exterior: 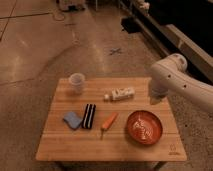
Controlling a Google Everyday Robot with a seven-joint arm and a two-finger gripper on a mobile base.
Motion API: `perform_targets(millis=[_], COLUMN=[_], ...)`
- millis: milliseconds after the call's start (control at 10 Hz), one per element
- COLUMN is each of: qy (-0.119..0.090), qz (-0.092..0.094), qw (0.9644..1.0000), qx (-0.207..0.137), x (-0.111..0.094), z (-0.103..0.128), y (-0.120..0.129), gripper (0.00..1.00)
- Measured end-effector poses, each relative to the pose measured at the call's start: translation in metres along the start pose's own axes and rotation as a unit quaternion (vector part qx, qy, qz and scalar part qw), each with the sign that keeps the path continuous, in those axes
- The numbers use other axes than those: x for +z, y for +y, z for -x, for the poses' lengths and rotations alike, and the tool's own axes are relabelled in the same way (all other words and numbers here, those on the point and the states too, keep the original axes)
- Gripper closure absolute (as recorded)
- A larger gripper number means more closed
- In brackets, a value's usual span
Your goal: Move the arm in a circular motion
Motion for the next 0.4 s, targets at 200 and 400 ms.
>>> perform_targets(millis=[200,400], qy=[0.0,0.0], qz=[0.0,0.001], qw=[1.0,1.0], qx=[0.0,0.0], x=[0.0014,0.0031], z=[-0.0035,-0.01], y=[-0.0044,-0.0101], gripper=[0.54,0.54])
